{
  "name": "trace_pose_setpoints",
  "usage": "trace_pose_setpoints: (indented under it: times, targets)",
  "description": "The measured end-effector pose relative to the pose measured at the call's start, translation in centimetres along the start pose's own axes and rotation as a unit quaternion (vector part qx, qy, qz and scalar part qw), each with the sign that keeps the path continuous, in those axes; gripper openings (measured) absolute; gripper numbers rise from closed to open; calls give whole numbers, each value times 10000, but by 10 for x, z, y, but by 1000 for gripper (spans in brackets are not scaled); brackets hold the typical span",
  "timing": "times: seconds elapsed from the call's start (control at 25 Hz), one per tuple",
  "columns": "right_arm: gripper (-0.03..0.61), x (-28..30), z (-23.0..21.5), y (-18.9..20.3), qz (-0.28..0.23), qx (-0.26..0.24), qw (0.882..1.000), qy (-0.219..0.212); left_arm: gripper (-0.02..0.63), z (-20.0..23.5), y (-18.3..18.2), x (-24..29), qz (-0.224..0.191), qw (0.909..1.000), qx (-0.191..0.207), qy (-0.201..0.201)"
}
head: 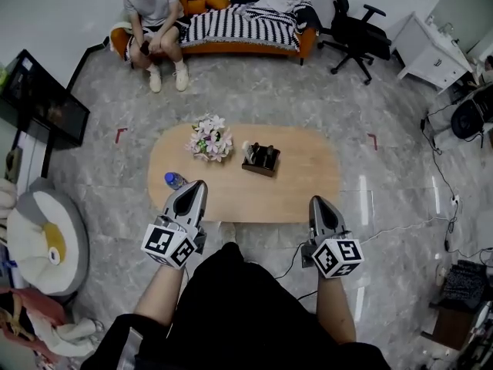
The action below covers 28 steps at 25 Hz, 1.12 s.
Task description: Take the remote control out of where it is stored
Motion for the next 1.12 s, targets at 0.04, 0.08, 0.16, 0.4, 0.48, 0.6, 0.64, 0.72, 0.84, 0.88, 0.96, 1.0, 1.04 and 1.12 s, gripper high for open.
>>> trace_pose_setpoints:
  times: [0.04, 0.08, 0.16, 0.4, 0.48, 0.6, 0.64, 0.72, 0.84, 0.88, 0.96, 1.0, 1.04, 1.12]
  targets:
    - [6, 6, 0, 0, 32, 2, 10000, -1, 8, 4, -1, 4, 34, 10000, 2, 6]
    - [6, 12, 1, 1, 65, 8, 10000, -3, 8, 9, -1, 8, 69, 10000, -2, 7]
    - [6, 23, 3, 2, 141, 29, 9999, 3, 8, 19, -1, 15, 149, 9999, -38, -3]
    - [6, 54, 5, 8, 357, 33, 9993, 90, 8, 47, -1, 30, 408, 9991, -96, 14]
    - [6, 63, 4, 10, 415, -31, 9990, 180, 8, 56, -3, 35, 452, 9989, -93, 8]
    - [6, 75, 4, 11, 470, -51, 9985, 293, 8, 70, -8, 39, 476, 9988, -116, -9]
    - [6, 81, 4, 12, 495, -76, 9983, 302, 8, 74, -9, 40, 475, 9988, -133, -15]
    - [6, 93, 7, 13, 548, -158, 9979, 296, 8, 83, -11, 41, 477, 9987, -176, -25]
    - [6, 107, 13, 16, 660, -369, 9968, 260, 8, 91, -11, 40, 515, 9984, -214, -24]
    - [6, 110, 16, 18, 720, -454, 9961, 242, 8, 93, -10, 39, 539, 9983, -215, -25]
    - [6, 117, 21, 22, 831, -569, 9947, 209, 8, 97, -11, 38, 602, 9980, -192, -51]
    - [7, 122, 23, 24, 878, -599, 9942, 187, 8, 100, -11, 38, 626, 9978, -188, -66]
    - [8, 127, 25, 26, 923, -629, 9936, 157, 8, 103, -10, 39, 645, 9977, -195, -84]
    - [8, 136, 28, 32, 1009, -715, 9923, 68, 8, 108, -4, 43, 697, 9972, -235, -116]
Point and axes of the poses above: the fingertips, and each gripper's own axes: x forward along the fingers, z to its left, y out of its underside, the point moved 8 cm from there along -x, backward along the fingers, and after that the axes turned 12 degrees about -x, right-handed, at the moved point
